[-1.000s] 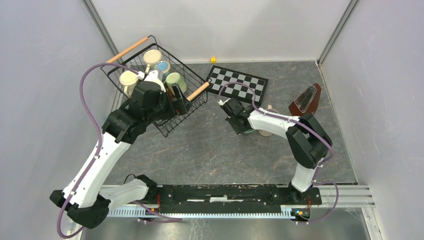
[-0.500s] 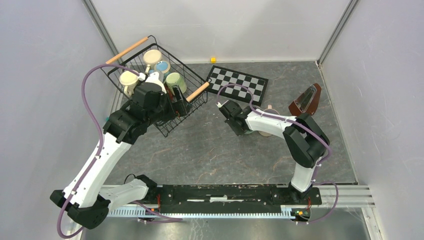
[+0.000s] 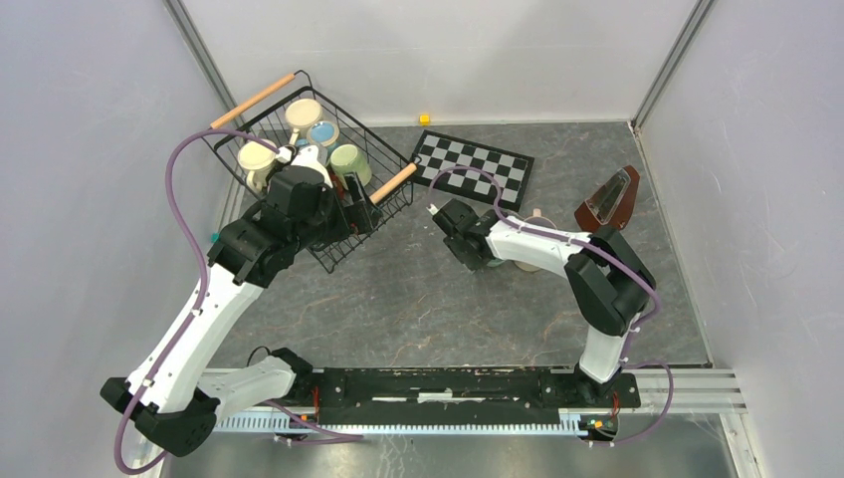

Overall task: Unload the cups from the dish rack
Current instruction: Place the cup at the center of the board, then unload the cup from the dish rack.

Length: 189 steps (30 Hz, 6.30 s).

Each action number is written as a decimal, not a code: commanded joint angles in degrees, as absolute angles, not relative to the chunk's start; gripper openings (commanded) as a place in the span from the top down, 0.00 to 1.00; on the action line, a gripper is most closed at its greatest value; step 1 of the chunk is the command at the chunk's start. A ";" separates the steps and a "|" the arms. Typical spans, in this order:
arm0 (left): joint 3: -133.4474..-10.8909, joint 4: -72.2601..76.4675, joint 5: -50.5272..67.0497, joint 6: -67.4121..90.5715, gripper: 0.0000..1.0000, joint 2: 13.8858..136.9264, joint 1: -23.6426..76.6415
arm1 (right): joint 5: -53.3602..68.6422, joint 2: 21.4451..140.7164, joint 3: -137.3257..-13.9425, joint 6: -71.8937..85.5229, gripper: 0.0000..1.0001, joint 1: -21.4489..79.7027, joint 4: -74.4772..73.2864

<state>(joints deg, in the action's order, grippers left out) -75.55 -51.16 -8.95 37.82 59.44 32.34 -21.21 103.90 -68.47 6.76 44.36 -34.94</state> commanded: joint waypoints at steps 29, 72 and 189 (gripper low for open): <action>-85.73 -56.57 -25.98 42.12 0.00 67.12 32.05 | -13.21 66.85 -69.02 11.08 0.02 45.52 -30.23; -121.16 -53.12 -25.90 41.46 0.00 120.67 1.50 | -8.03 60.64 -61.26 8.24 0.02 45.46 -25.68; -109.38 -59.79 -25.13 53.00 0.98 113.04 -7.13 | -5.25 61.35 -54.40 7.56 0.02 45.53 -20.66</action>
